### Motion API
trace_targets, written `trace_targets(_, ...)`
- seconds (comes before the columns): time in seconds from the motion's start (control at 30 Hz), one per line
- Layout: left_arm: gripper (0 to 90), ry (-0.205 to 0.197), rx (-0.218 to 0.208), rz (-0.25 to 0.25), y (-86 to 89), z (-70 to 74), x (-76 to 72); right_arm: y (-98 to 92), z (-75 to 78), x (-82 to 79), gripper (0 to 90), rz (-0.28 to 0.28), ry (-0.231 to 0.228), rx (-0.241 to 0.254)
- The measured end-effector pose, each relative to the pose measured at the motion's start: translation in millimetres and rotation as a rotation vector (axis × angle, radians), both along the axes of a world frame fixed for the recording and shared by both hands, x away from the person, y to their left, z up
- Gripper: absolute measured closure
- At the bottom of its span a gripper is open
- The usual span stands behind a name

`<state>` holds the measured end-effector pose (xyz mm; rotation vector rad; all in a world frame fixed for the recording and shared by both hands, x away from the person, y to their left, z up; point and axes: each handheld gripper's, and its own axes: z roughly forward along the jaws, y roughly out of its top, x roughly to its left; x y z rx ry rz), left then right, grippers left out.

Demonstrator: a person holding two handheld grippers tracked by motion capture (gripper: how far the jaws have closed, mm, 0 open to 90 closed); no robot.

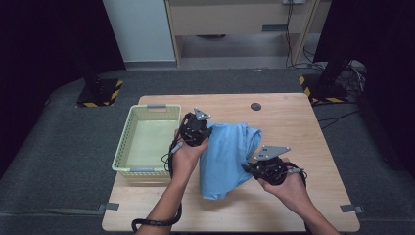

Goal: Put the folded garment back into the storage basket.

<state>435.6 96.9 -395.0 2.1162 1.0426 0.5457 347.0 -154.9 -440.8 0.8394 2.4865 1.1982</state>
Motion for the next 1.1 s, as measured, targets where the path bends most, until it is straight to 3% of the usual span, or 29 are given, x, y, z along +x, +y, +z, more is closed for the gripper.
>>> trace_targets(0.37,84.7,-0.005,0.010,0.012,16.7,14.9,2.0,11.9,14.3,2.0,85.5,0.036,-0.032,-0.006)
trace_targets(1.1,85.0,-0.018,0.013,0.085,57.3,35.3,3.7,38.6,34.8,11.9,85.6,0.090,-0.071,0.004)
